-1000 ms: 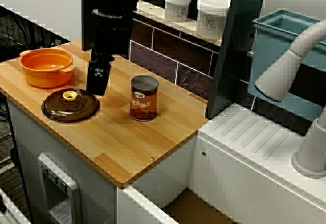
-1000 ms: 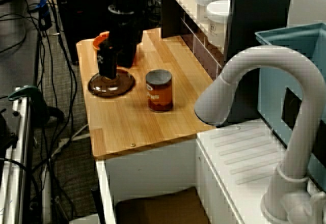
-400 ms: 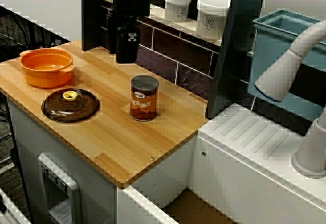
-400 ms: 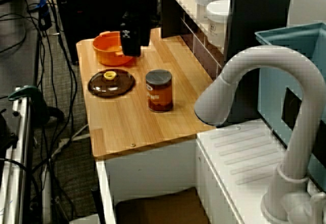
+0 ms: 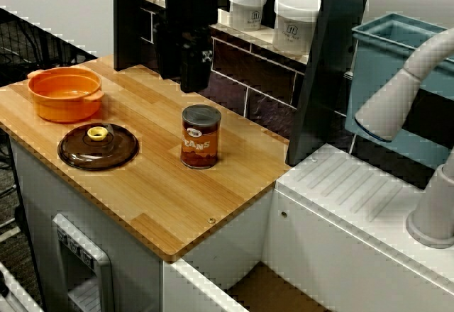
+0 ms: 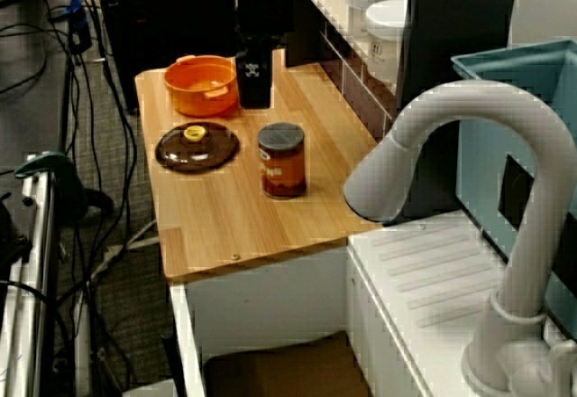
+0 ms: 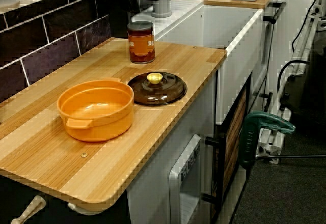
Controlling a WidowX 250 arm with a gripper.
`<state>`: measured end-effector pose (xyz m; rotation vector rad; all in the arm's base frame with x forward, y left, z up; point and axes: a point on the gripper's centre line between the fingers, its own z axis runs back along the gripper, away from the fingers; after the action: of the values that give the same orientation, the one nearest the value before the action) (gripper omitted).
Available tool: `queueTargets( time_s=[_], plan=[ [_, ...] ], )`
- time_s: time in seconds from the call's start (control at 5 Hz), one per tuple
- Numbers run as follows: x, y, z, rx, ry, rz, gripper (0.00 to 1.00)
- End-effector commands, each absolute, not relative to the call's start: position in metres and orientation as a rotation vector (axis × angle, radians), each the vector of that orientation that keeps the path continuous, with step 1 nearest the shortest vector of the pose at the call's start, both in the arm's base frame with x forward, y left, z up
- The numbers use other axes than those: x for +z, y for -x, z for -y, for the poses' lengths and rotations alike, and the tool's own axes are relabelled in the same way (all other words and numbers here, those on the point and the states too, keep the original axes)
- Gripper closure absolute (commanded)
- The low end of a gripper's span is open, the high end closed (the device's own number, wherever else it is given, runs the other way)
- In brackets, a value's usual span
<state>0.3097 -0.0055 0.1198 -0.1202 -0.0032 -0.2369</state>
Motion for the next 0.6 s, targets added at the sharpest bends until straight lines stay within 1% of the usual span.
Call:
queueTargets(
  time_s=[0.0, 0.4],
  plan=[
    [0.125, -0.317, 0.008, -0.025, 0.139, 0.069, 0.0],
    [0.122, -0.328, 0.015, 0.017, 0.153, 0.068, 0.0]
  ],
)
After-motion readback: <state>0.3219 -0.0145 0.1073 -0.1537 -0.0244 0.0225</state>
